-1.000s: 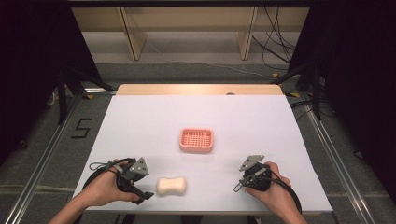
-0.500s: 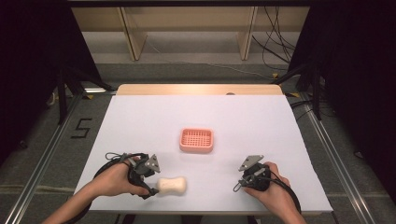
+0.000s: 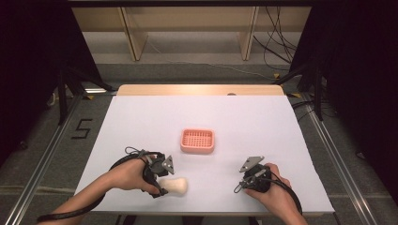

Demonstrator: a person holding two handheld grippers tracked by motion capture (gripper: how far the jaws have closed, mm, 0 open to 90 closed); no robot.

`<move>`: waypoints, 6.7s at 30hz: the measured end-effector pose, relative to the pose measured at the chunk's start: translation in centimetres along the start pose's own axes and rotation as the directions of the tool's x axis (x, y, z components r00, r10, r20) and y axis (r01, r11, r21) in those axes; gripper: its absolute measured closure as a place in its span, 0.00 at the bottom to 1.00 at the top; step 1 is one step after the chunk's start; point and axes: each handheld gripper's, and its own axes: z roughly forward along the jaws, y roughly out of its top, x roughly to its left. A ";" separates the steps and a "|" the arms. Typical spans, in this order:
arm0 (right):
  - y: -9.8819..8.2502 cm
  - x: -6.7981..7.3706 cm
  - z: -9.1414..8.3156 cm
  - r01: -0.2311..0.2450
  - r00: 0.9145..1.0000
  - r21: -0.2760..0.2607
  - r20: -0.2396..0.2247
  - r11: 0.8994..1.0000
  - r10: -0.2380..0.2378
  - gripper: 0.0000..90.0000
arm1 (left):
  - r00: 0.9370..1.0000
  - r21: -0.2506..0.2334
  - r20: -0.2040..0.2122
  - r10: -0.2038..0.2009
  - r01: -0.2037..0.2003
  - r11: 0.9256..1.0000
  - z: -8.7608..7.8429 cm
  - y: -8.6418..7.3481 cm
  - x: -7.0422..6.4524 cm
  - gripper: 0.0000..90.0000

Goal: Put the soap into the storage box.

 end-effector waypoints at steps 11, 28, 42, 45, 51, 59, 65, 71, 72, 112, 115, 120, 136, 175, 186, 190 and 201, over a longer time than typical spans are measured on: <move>-0.2 0.1 0.0 -0.011 1.000 0.012 -0.014 1.000 0.011 0.54 | 0.998 0.091 0.013 0.067 -0.067 0.994 0.9 2.2 -0.1 0.37; -0.2 0.1 0.3 0.014 1.000 0.016 -0.012 1.000 -0.013 0.54 | 0.997 0.178 0.025 0.077 -0.080 0.981 2.6 3.2 -0.2 0.44; -0.2 0.2 0.3 -0.007 1.000 0.018 -0.017 1.000 0.008 0.54 | 0.998 0.198 0.043 0.054 -0.061 0.978 3.6 3.9 -0.2 0.50; -0.2 0.2 0.3 -0.007 1.000 0.018 -0.017 1.000 0.007 0.54 | 0.997 0.209 0.042 0.063 -0.071 0.975 3.6 3.9 -0.1 0.51; -0.2 0.2 0.3 -0.001 1.000 0.018 -0.022 1.000 0.002 0.54 | 0.997 0.215 0.039 0.061 -0.068 0.974 3.9 4.1 -0.4 0.51; -0.2 0.1 0.3 0.010 1.000 0.016 -0.015 1.000 -0.010 0.53 | 0.996 0.235 0.050 0.073 -0.083 0.968 4.1 4.3 -0.1 0.51; -0.2 0.0 0.3 0.007 1.000 0.016 -0.016 1.000 -0.006 0.53 | 0.995 0.240 0.057 0.078 -0.090 0.967 4.2 4.4 -0.2 0.51; -0.2 0.0 0.3 0.009 1.000 0.016 -0.019 1.000 -0.008 0.53 | 0.991 0.226 0.062 0.122 -0.133 0.965 4.1 4.4 -0.3 0.53; -0.2 0.0 0.3 0.008 1.000 0.015 -0.019 1.000 -0.008 0.53 | 0.988 0.217 0.057 0.140 -0.150 0.965 4.1 4.3 -0.4 0.53; -0.3 -0.1 0.3 -0.005 1.000 0.010 -0.018 1.000 0.006 0.51 | 0.989 0.098 -0.030 0.144 -0.141 0.985 2.0 3.5 0.9 0.55; -0.4 -0.1 0.3 -0.006 1.000 0.010 -0.018 1.000 0.006 0.51 | 0.990 0.091 -0.025 0.137 -0.134 0.987 1.8 3.7 1.2 0.55; -0.3 -0.1 0.3 -0.007 1.000 0.010 -0.015 1.000 0.007 0.51 | 0.989 0.090 -0.031 0.144 -0.141 0.986 1.6 3.8 1.5 0.55; -0.4 -0.1 0.3 -0.005 1.000 0.010 -0.010 1.000 0.005 0.51 | 0.990 0.079 -0.043 0.137 -0.134 0.988 1.1 4.4 2.4 0.55; -0.3 -1.0 -1.1 -0.122 0.992 -0.080 -0.020 0.989 0.121 0.54 | 0.993 0.039 -0.054 0.101 -0.099 0.994 0.0 5.8 4.8 0.55; -0.4 -1.2 -1.3 -0.138 0.990 -0.091 -0.014 0.986 0.138 0.55 | 0.992 0.025 -0.075 0.100 -0.098 0.995 -0.6 6.2 5.7 0.55; -0.3 -1.3 -1.3 -0.143 0.990 -0.099 -0.019 0.985 0.142 0.55 | 0.992 0.019 -0.079 0.095 -0.094 0.995 -0.7 6.3 6.0 0.55; -0.4 -1.4 -1.2 -0.126 0.992 -0.102 -0.013 0.987 0.125 0.55 | 0.993 0.031 -0.088 0.079 -0.077 0.997 -1.0 6.5 7.1 0.55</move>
